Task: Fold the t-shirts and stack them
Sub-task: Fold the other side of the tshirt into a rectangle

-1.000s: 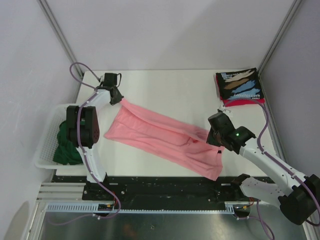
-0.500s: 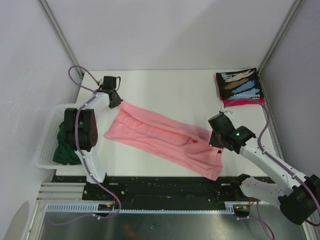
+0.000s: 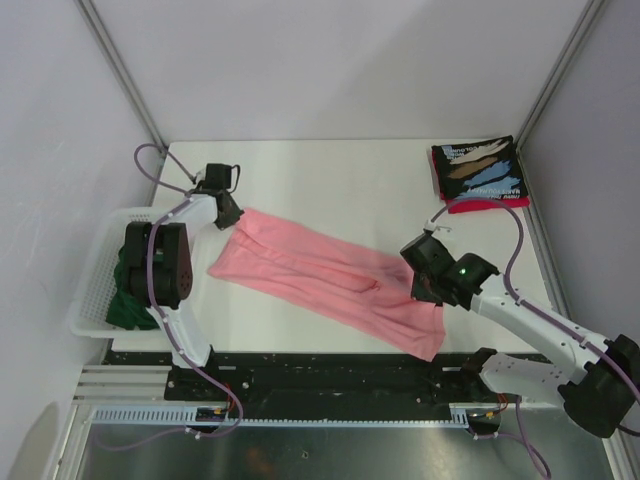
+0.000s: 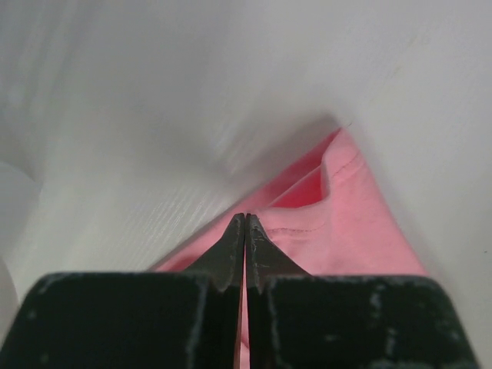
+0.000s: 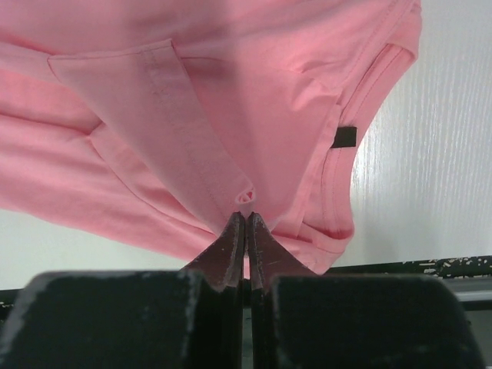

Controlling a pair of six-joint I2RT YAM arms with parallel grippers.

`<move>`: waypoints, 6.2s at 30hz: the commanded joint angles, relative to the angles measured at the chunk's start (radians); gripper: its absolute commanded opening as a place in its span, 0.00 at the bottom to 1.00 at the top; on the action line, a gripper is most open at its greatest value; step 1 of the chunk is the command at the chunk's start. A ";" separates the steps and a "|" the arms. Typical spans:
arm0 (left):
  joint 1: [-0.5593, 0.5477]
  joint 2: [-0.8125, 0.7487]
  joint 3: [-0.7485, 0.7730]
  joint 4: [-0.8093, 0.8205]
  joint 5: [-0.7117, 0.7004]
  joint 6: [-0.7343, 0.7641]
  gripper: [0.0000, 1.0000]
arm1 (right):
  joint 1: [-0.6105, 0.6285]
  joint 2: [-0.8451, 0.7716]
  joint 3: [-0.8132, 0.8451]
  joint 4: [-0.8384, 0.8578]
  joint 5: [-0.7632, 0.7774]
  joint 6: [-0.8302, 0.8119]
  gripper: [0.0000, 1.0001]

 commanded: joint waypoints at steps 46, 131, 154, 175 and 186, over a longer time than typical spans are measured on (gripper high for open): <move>0.029 -0.094 -0.112 0.018 -0.036 -0.037 0.00 | -0.052 -0.127 -0.095 -0.003 -0.062 0.081 0.00; -0.844 0.182 0.228 0.111 0.539 0.250 0.20 | -0.389 -0.407 -0.363 0.154 -0.313 0.079 0.44; -0.845 0.044 0.051 0.155 0.446 0.174 0.08 | -0.031 -0.332 -0.460 0.245 -0.240 0.273 0.44; -0.845 0.039 0.037 0.155 0.456 0.166 0.08 | -0.028 -0.259 -0.423 0.298 -0.217 0.246 0.28; -0.846 -0.017 -0.011 0.155 0.414 0.136 0.08 | -0.019 -0.301 -0.336 0.233 -0.240 0.224 0.03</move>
